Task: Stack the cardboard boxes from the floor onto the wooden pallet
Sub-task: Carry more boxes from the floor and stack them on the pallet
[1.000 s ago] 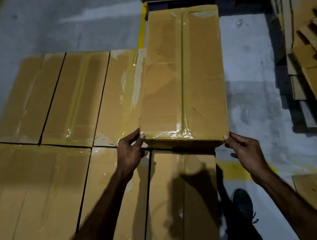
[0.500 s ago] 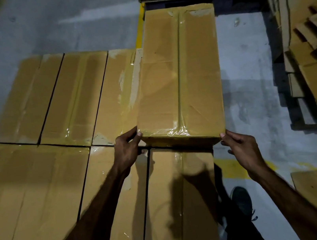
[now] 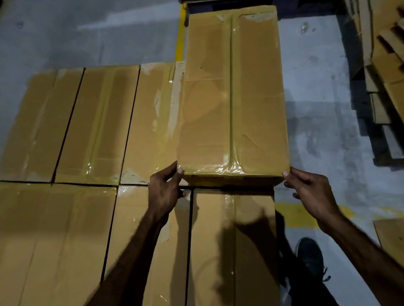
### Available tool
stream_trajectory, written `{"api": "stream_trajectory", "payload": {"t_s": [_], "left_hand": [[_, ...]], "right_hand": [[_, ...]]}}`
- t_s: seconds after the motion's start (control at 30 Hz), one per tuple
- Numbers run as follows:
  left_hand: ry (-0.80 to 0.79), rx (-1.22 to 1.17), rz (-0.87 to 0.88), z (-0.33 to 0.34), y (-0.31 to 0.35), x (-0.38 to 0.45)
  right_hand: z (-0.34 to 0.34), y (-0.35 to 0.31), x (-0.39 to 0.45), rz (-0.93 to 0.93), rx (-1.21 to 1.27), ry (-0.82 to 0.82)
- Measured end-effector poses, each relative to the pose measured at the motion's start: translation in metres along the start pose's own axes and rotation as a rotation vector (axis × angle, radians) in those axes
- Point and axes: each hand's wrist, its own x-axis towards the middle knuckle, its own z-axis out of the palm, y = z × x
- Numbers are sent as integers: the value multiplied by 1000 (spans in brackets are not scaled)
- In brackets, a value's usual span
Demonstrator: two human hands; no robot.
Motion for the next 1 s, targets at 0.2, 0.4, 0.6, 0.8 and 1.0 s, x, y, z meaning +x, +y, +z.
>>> {"api": "stream_trajectory", "payload": {"t_s": [0.2,0.4,0.6,0.8,1.0], "left_hand": [[0,2,0,2,3,-3],[7,14,3,3,1,-4],[27,43,4,3,-2,-4],[10,58,21,3,-7,-3],[38,252,62,3,-12,-2]], "right_hand": [[-1,2,1,-9,-1,8],[-4,3,1,-25,25,-17],[-4,3,0,-30,25,-42],[-6,3,-1,-37,1,-39],[-6,-1,-5,-26,12,-36]]}}
